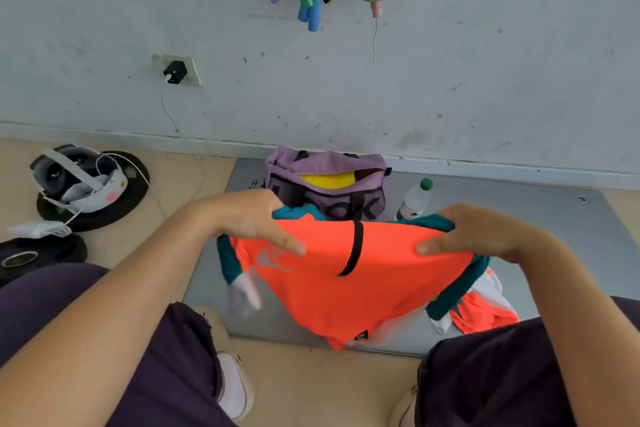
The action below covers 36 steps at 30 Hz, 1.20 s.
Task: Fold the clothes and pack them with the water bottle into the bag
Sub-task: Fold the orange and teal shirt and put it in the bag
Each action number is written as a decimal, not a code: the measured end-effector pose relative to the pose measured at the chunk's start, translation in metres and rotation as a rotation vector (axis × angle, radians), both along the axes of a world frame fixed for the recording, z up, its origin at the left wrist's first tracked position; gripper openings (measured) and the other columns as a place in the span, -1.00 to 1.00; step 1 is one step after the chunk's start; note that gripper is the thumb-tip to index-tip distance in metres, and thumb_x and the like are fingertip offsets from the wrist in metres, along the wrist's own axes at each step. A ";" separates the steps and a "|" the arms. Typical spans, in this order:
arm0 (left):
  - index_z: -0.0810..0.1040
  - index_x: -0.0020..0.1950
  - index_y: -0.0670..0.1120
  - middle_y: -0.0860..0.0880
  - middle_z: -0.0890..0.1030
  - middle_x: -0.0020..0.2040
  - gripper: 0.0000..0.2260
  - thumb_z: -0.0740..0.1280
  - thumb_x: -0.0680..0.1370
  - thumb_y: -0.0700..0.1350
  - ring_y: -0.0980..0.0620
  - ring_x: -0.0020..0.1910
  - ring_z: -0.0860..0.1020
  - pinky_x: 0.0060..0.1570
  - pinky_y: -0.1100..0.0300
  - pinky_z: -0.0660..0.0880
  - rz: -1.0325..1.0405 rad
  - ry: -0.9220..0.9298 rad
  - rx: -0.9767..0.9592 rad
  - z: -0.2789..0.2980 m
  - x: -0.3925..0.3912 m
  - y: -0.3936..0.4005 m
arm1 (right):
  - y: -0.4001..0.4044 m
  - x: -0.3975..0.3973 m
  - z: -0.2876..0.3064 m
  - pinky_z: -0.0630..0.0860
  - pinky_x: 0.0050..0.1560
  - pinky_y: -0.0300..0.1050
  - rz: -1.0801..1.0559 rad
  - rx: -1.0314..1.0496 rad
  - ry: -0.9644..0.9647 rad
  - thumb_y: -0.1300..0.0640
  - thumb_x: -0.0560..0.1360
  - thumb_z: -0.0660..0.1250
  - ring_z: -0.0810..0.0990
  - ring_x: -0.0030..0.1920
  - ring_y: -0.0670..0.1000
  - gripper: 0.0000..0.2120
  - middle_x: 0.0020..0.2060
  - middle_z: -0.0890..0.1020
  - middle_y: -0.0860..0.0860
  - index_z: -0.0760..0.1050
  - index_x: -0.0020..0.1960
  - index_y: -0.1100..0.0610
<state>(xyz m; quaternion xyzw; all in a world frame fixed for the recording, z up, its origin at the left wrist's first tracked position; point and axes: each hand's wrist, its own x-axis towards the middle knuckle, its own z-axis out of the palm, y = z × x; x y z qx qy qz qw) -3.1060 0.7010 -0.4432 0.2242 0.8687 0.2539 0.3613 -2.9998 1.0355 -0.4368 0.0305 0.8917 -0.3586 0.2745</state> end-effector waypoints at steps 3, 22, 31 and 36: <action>0.39 -0.53 0.05 0.21 0.33 -0.57 -0.56 0.53 0.36 0.21 0.22 -0.58 0.29 -0.56 0.40 0.17 0.059 0.132 0.099 0.014 -0.006 0.002 | 0.006 -0.005 0.022 0.43 -0.26 -0.21 -0.095 -0.033 0.129 -0.27 0.31 0.49 0.51 -0.36 -0.07 -0.53 -0.40 0.55 -0.04 0.53 -0.24 0.16; 0.55 -0.47 0.11 0.20 0.54 -0.50 -0.73 0.59 0.33 0.07 0.27 -0.52 0.50 -0.47 0.45 0.36 0.212 0.367 0.307 0.074 0.002 0.014 | 0.011 -0.004 0.081 0.46 -0.22 -0.35 -0.141 0.000 0.471 -0.01 0.45 0.46 0.62 -0.27 -0.30 -0.89 -0.27 0.69 -0.26 0.64 -0.19 -0.24; 0.65 -0.02 0.11 0.14 0.70 -0.09 -0.92 0.40 0.54 0.06 0.21 -0.15 0.63 -0.18 0.38 0.48 0.201 0.054 0.300 0.017 -0.001 0.008 | 0.015 -0.007 0.025 0.51 0.24 0.00 -0.131 -0.153 0.131 -0.02 0.56 0.32 0.64 0.12 0.01 -0.74 0.10 0.68 -0.04 0.57 0.22 -0.03; 0.67 -0.10 -0.05 0.03 0.68 -0.20 -0.58 0.48 0.36 0.29 0.14 -0.32 0.59 -0.33 0.32 0.48 0.141 -0.309 0.194 0.017 -0.015 -0.003 | 0.021 -0.017 0.022 0.49 0.29 0.08 -0.040 -0.188 -0.196 -0.14 0.42 0.38 0.65 0.13 0.06 -0.49 0.12 0.68 0.06 0.54 0.26 0.13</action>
